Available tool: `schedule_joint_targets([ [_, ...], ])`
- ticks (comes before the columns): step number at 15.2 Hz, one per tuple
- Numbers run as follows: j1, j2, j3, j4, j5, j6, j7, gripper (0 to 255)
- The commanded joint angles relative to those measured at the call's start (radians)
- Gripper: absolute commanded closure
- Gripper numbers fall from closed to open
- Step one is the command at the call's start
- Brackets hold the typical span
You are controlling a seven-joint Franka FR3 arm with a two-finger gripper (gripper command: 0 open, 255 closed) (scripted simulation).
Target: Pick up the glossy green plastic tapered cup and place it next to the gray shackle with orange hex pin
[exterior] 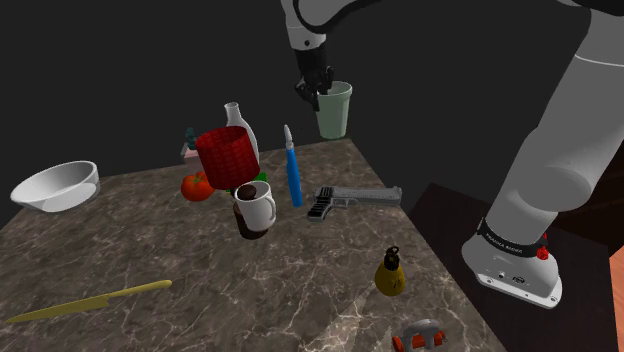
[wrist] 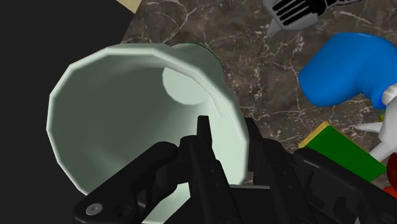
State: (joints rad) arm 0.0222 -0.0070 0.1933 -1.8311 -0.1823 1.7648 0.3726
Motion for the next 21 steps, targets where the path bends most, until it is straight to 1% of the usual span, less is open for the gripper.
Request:
schedule_joint_targets([
  [1,0.000,-0.002,0.000,0.024,0.001,-0.026,-0.005,255],
  [12,0.003,0.009,0.003,0.185,0.002,-0.174,-0.026,255],
  [13,0.003,0.009,0.003,0.188,0.002,-0.177,-0.027,255],
  [21,0.078,-0.131,0.083,0.040,0.050,-0.189,0.123,255],
])
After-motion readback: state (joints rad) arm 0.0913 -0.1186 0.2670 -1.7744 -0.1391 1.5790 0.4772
